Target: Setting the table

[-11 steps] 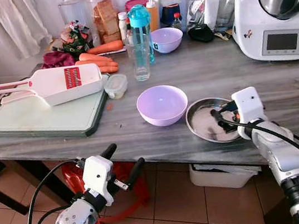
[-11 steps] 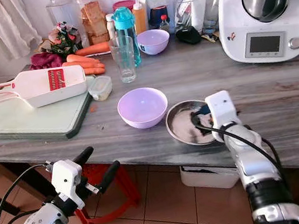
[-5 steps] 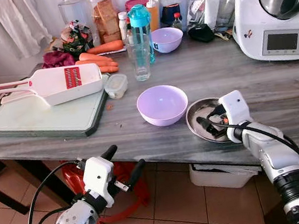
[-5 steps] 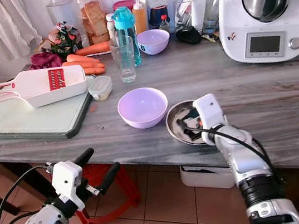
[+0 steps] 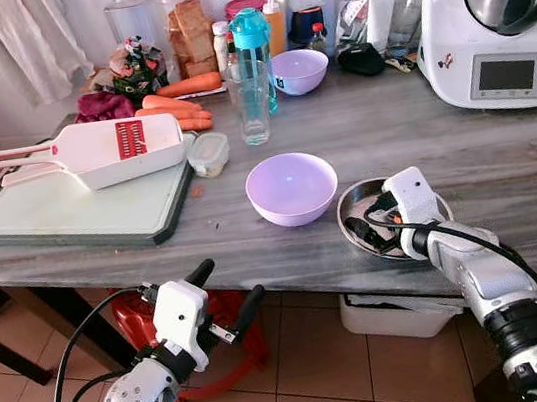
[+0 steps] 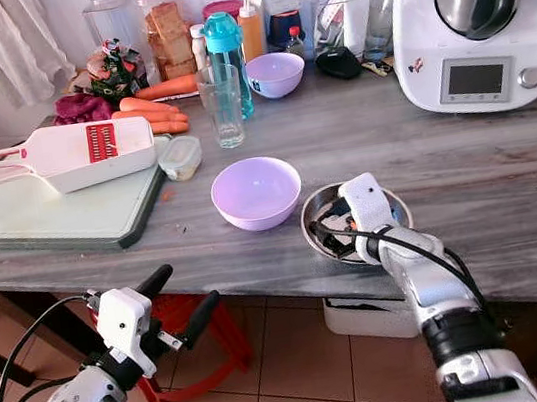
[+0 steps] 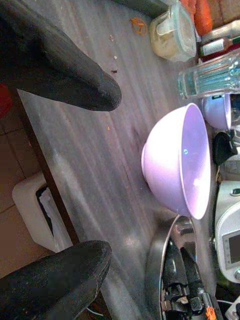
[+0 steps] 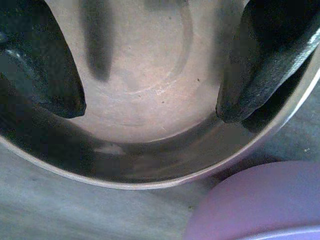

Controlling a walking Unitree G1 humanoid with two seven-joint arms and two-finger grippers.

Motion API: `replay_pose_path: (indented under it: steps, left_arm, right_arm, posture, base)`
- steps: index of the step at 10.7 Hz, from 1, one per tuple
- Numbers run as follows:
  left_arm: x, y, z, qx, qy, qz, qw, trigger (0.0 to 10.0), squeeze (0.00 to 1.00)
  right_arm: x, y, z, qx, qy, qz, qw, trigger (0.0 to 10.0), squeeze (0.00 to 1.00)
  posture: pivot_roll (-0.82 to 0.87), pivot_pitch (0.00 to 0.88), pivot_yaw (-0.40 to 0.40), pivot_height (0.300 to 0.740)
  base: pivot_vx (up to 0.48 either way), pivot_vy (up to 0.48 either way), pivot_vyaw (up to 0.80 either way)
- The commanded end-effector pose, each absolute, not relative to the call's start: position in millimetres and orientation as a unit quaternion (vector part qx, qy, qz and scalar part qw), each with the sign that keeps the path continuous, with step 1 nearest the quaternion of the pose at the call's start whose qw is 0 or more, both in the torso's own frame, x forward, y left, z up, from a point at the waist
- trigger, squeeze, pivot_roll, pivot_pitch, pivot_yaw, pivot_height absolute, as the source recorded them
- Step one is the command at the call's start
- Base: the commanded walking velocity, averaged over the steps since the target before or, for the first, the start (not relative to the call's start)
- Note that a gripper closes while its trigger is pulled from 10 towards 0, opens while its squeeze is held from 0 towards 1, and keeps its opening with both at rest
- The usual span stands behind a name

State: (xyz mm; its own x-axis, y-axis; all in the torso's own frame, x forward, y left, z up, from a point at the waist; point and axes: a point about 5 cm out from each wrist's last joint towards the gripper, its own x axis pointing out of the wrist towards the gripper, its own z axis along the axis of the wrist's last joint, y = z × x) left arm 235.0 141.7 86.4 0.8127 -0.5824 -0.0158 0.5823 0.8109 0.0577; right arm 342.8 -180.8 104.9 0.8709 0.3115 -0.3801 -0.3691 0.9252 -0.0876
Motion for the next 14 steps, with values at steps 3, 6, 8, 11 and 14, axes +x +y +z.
replay_pose_path:
  steps: [3,6,8,11,14]
  left_arm:
    - [236.1,140.6,87.9,0.038,-0.001,-0.306,0.951,10.0,0.00]
    - [235.9,140.6,87.3,0.038,0.000,-0.305,0.952,10.0,0.00]
    - [235.3,140.9,86.9,0.038,0.000,-0.304,0.952,10.0,0.00]
    - [234.3,142.6,87.8,0.039,-0.003,-0.297,0.954,10.0,0.00]
    - [233.6,143.8,89.4,0.019,-0.009,-0.321,0.947,10.0,0.00]
  right_arm:
    - [348.3,-175.3,107.6,-0.064,0.183,0.186,0.963,10.0,0.00]
    - [353.5,-167.9,109.0,-0.057,0.180,0.193,0.963,10.0,0.00]
    - [355.9,-165.0,109.9,-0.055,0.177,0.196,0.963,10.0,0.00]
    - [352.4,-181.6,126.6,-0.052,0.131,0.157,0.977,10.0,0.00]
    - [331.0,-203.1,140.6,-0.041,0.080,0.111,0.990,10.0,0.00]
  posture:
    - [0.06,0.026,0.022,0.740]
    - [0.06,0.028,0.019,0.740]
    - [0.07,0.028,0.017,0.740]
    - [0.07,0.025,0.017,0.740]
    - [0.05,0.017,0.028,0.740]
  base:
    - [0.000,0.000,0.00]
    - [0.000,0.000,0.00]
    - [0.000,0.000,0.00]
    - [0.000,0.000,0.00]
    - [0.000,0.000,0.00]
